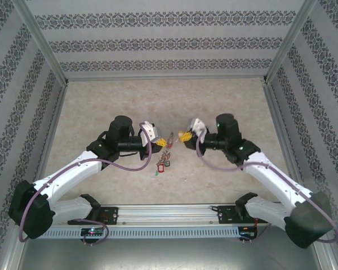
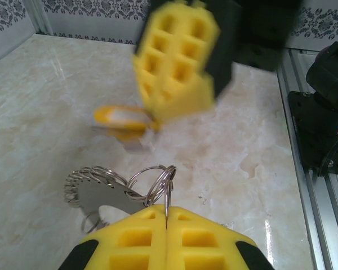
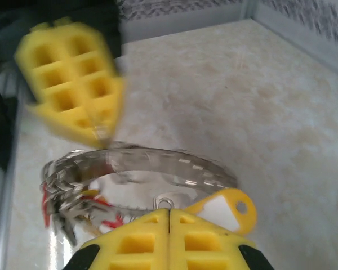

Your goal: Put the keys on the keyring

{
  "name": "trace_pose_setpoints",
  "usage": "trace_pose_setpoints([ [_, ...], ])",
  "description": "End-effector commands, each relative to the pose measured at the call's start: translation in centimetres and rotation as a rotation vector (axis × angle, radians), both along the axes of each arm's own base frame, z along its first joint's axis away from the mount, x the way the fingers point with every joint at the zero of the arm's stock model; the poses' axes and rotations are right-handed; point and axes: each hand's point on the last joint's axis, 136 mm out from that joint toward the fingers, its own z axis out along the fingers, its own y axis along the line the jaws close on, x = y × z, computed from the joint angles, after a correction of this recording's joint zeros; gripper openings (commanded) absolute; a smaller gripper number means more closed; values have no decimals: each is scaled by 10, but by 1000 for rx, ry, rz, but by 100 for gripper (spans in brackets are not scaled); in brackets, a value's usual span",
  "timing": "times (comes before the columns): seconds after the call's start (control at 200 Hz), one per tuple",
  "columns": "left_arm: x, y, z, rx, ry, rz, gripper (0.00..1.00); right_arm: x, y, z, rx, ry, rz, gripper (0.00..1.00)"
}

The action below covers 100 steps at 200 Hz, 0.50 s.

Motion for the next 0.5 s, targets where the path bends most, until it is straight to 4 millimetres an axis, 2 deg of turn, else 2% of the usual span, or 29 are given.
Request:
trace_pose_setpoints([
  [0.0, 6, -5, 37, -57, -142, 10, 0, 8, 0, 16, 134, 311, 52, 0],
  [0.045, 9, -2, 37, -54, -158, 33, 0, 15, -1, -13, 22, 421, -27, 0],
  [0.09, 12, 1, 38, -52, -172, 61, 0, 25, -10, -48, -136, 492, -154, 0],
  [0.18, 16, 8, 39, -38, -195, 111, 0, 25, -22, -106, -342, 603, -274, 0],
  [0.37, 18, 23, 42, -19, -234, 188, 0, 26, -21, -164, -379, 768, -403, 0],
  [0.495, 18, 31, 43, -13, -257, 228, 0, 22, -15, -188, -445, 800, -404, 0],
])
